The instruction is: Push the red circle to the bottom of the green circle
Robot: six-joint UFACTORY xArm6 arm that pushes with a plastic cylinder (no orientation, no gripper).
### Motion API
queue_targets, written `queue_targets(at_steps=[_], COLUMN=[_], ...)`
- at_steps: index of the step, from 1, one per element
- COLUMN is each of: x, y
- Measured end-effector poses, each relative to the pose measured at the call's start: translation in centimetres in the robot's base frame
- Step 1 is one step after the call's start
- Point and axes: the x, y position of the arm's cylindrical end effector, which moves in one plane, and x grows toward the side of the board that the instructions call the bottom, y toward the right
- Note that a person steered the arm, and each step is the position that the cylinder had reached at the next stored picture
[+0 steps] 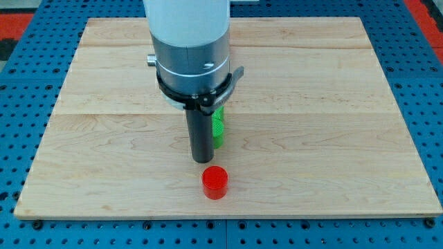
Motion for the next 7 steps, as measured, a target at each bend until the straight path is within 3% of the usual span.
queue_targets(at_steps=[2, 3, 4, 5, 7], x=[2.1, 8.3, 8.2, 5.5, 8.3], y=[10.9, 8.0, 5.0, 4.0, 0.4])
